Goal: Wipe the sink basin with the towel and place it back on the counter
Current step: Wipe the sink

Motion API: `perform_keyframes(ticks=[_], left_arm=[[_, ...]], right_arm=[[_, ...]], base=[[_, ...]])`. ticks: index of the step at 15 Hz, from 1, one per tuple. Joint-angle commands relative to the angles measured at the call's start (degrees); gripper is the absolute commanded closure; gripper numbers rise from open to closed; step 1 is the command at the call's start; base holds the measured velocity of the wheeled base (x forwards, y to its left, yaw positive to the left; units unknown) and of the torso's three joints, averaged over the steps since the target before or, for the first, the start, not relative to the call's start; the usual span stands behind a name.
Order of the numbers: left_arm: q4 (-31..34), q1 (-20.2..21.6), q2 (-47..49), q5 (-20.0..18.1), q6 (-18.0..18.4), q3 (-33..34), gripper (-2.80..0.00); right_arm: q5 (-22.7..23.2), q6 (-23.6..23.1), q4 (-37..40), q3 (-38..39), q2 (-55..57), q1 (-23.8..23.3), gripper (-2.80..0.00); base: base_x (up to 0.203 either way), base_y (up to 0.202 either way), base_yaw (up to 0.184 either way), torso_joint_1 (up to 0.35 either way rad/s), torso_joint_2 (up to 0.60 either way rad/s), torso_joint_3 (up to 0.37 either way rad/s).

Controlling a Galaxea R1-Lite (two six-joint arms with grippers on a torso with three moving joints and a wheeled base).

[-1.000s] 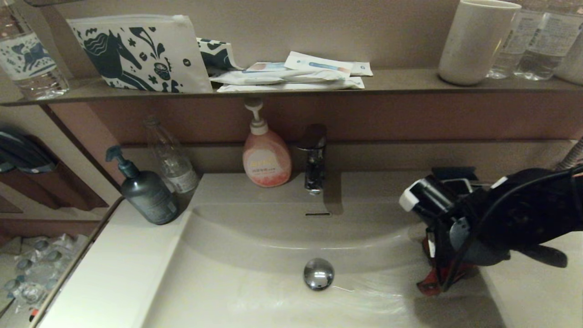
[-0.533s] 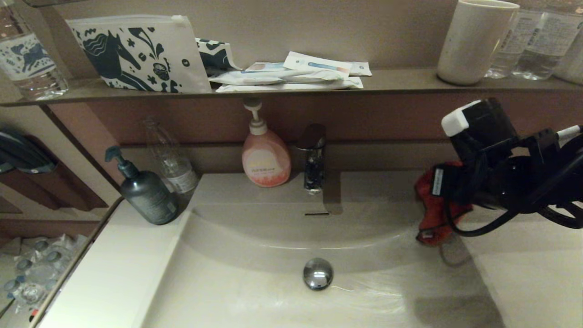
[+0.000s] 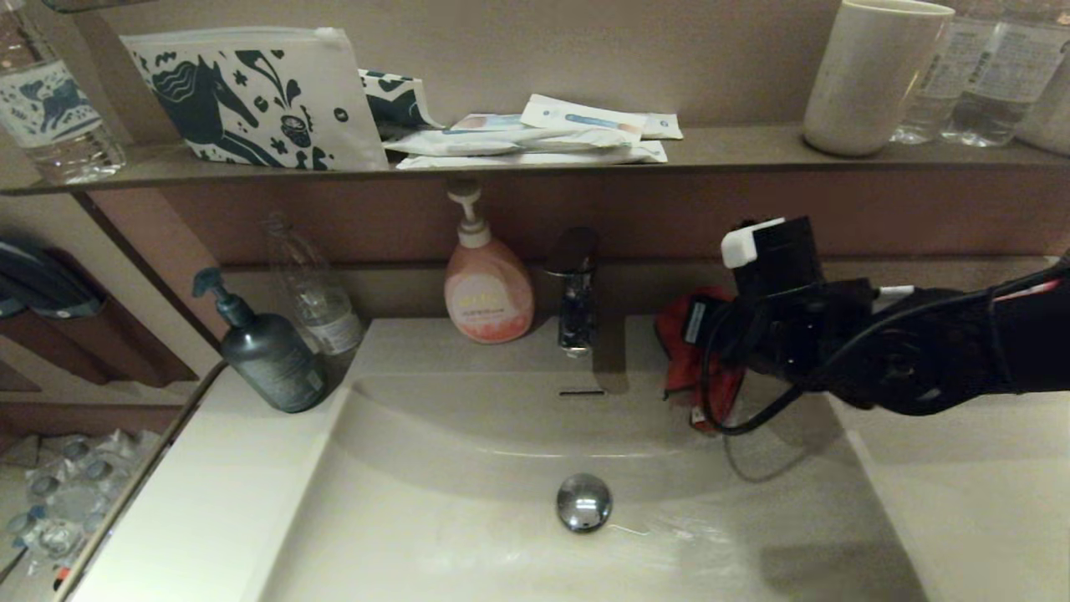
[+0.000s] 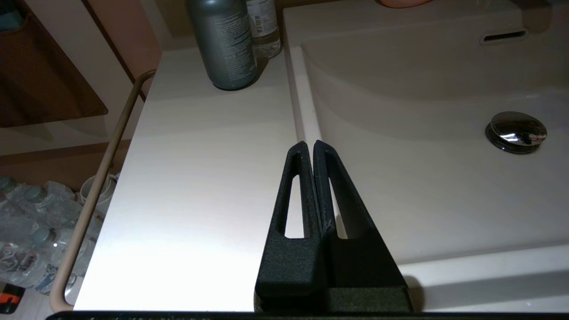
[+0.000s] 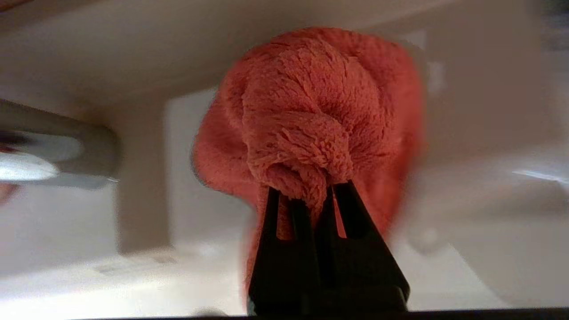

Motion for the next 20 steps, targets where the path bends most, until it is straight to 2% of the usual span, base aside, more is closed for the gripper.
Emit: perform_keyframes(ticks=[1,3,6,10,12,15,20], left_arm=[[-0.02,0.02,0.07,-0.01,0.05,0.00,0.00],[0.00,0.02,0.07,-0.01,0.05,0.00,0.00],[-0.09,0.02,0.07,-0.01,0.05,0.00,0.00],[-0.02,0.02,0.07,-0.01,0.05,0.00,0.00],[0.00,0.02,0.07,-0.01,0.05,0.00,0.00],[-0.08,0.02,0.07,-0.01,0.05,0.00,0.00],[-0.04,0.02,0.07,-0.01,0.05,0.00,0.00]], right_arm=[[1.11,0.17,-4.47,-0.01,5.24,1.35,0.00],[3.78,0.19,-6.51,-0.60,8.13,3.48,0.00],[4.35,-0.54,-6.46,-5.53,12.30,5.95,0.00],[4.05,-3.00,-6.21,-6.48,13.13,5.79,0.00],[3.34,-5.34,-6.46,-4.08,12.51,3.23,0.00],[2.21,-6.48,-6.42,-0.90,8.87,-1.54,0.00],[2.25,-8.68,-6.72,8.73,1.08,-9.38,0.00]], base=[[0.000,0.000,0.000,0.000,0.00,0.000],[0.000,0.000,0.000,0.000,0.00,0.000],[0.000,0.000,0.000,0.000,0.00,0.000],[0.000,0.000,0.000,0.000,0.00,0.000],[0.000,0.000,0.000,0.000,0.00,0.000],[0.000,0.000,0.000,0.000,0.00,0.000],[0.000,0.000,0.000,0.000,0.00,0.000]])
